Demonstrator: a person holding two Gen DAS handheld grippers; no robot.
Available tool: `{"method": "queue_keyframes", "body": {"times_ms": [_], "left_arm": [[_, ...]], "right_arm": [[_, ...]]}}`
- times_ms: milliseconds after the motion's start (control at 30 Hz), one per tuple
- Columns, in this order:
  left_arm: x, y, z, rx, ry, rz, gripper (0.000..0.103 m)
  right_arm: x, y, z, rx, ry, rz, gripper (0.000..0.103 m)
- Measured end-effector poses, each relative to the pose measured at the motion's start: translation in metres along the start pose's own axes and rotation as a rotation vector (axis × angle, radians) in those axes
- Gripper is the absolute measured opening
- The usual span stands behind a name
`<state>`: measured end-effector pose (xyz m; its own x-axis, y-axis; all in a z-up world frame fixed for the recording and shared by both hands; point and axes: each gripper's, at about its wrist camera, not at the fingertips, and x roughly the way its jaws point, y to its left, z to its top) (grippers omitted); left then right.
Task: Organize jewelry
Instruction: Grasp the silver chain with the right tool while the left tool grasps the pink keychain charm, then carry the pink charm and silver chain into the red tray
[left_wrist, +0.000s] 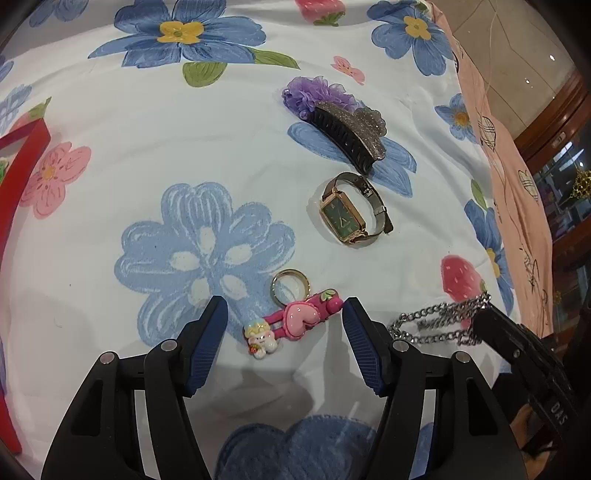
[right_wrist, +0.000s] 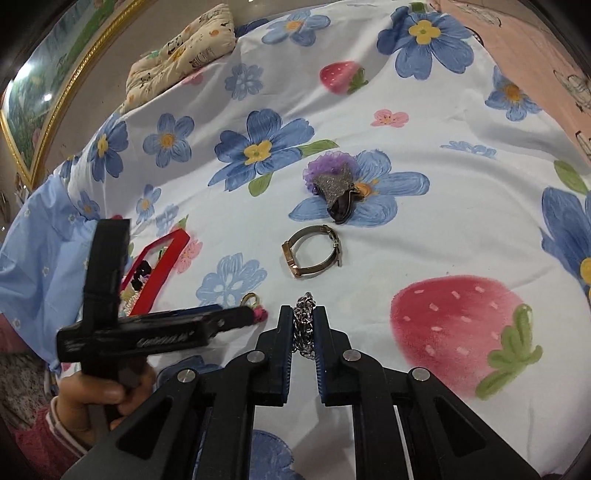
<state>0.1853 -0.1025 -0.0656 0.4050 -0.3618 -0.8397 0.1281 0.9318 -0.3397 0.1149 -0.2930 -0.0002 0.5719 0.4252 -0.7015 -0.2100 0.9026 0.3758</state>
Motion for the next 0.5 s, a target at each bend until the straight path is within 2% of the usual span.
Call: {"method": "queue_keyframes", "body": {"times_ms": [67,133,167,200,500], "left_arm": [[0.001,-0.002,-0.002,0.029,-0.006,0.011,0.061],[0.001,-0.003,-0.003,0.052,-0.010,0.012,0.050],[0.001,-0.002,-0.005,0.061,-0.006,0.011,0.036],[0.001,-0.001,-0.006,0.066,-0.003,0.001,0.030],[-0.011,-0.004,-0.019,0.111,0.018,-0.054,0.030]], "right_arm": [[0.002,0.001,-0.001,0.001,0.004,0.007,0.010],[0.004,0.003,-0.002,0.006,0.006,0.020,0.010],[0.004,0.002,-0.003,0.010,0.007,0.026,0.010],[0.004,0.002,-0.003,0.011,0.008,0.029,0.010],[0.005,0.001,-0.006,0.025,0.012,0.027,0.010]]}}
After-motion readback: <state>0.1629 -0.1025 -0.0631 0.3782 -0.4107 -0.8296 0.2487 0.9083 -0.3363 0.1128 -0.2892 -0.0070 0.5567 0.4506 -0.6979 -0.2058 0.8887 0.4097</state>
